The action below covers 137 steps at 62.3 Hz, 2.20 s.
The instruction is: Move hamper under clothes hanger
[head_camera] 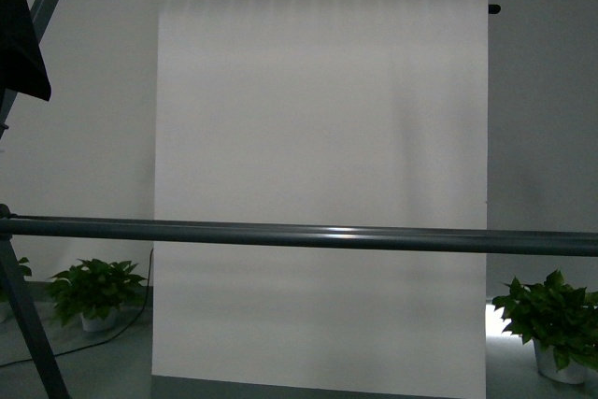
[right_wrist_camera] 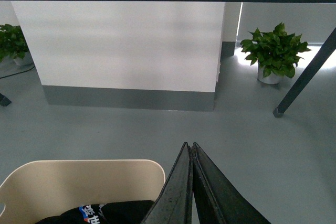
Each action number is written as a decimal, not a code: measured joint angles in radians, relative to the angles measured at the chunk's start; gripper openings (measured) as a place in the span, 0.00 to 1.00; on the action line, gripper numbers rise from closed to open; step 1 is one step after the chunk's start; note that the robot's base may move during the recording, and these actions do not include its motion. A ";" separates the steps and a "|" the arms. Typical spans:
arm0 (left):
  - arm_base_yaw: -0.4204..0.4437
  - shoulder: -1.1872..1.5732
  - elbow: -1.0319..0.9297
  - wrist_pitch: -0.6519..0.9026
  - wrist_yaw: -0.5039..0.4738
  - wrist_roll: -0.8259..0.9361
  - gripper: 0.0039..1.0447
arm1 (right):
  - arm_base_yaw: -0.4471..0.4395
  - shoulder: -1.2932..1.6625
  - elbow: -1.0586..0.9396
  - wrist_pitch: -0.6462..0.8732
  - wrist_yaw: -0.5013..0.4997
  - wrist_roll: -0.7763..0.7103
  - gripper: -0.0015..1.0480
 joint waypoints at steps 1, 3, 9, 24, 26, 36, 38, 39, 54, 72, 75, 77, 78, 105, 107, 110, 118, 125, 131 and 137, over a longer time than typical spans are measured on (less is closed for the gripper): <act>0.000 -0.015 -0.008 -0.007 0.003 0.000 0.03 | 0.000 -0.013 -0.005 -0.008 0.000 0.000 0.02; 0.000 -0.035 -0.019 -0.019 0.003 0.000 0.03 | 0.000 -0.029 -0.011 -0.017 0.000 0.000 0.02; 0.000 -0.093 -0.042 -0.051 0.003 0.000 0.03 | 0.000 -0.076 -0.026 -0.046 0.000 0.000 0.02; 0.000 -0.212 -0.079 -0.135 0.003 0.000 0.03 | 0.000 -0.159 -0.053 -0.102 0.000 0.000 0.02; 0.000 -0.230 -0.082 -0.148 0.003 0.000 0.03 | 0.000 -0.172 -0.075 -0.084 0.000 0.000 0.02; 0.000 -0.279 -0.107 -0.155 0.003 0.000 0.03 | 0.000 -0.226 -0.080 -0.132 0.000 0.000 0.02; 0.000 -0.299 -0.107 -0.173 0.003 0.000 0.03 | 0.000 -0.240 -0.080 -0.144 0.000 0.000 0.02; 0.000 -0.312 -0.108 -0.182 0.003 0.000 0.03 | 0.000 -0.247 -0.080 -0.150 0.000 0.000 0.02; 0.000 -0.431 -0.108 -0.298 0.003 0.000 0.03 | 0.000 -0.322 -0.080 -0.226 0.000 0.000 0.02; 0.000 -0.511 -0.108 -0.377 0.003 0.000 0.03 | 0.000 -0.500 -0.080 -0.411 -0.001 0.000 0.02; 0.000 -0.521 -0.108 -0.388 0.003 0.000 0.03 | 0.000 -0.500 -0.080 -0.412 -0.001 0.000 0.02; 0.000 -0.528 -0.108 -0.396 0.003 0.000 0.03 | 0.000 -0.500 -0.080 -0.413 -0.001 0.000 0.02; 0.000 -0.530 -0.108 -0.398 0.003 0.000 0.03 | 0.000 -0.500 -0.080 -0.413 -0.001 0.000 0.02; 0.000 -0.719 -0.107 -0.593 0.003 0.000 0.34 | 0.000 -0.502 -0.080 -0.414 0.000 0.000 0.36; 0.000 -0.719 -0.107 -0.593 0.003 -0.001 0.38 | 0.000 -0.502 -0.080 -0.414 -0.001 0.000 0.41; 0.000 -0.719 -0.107 -0.593 0.003 0.000 0.45 | 0.000 -0.502 -0.080 -0.414 -0.001 0.000 0.48; 0.000 -0.719 -0.107 -0.593 0.003 0.000 0.72 | 0.000 -0.502 -0.080 -0.414 -0.001 0.000 0.74; 0.000 -0.719 -0.107 -0.593 0.003 0.000 0.89 | 0.000 -0.502 -0.080 -0.414 -0.001 0.000 0.91; 0.000 -0.719 -0.107 -0.593 0.003 0.000 0.94 | 0.000 -0.502 -0.080 -0.414 -0.001 0.000 0.92; 0.000 -0.719 -0.107 -0.593 0.003 0.000 0.94 | 0.000 -0.502 -0.080 -0.414 -0.001 0.001 0.92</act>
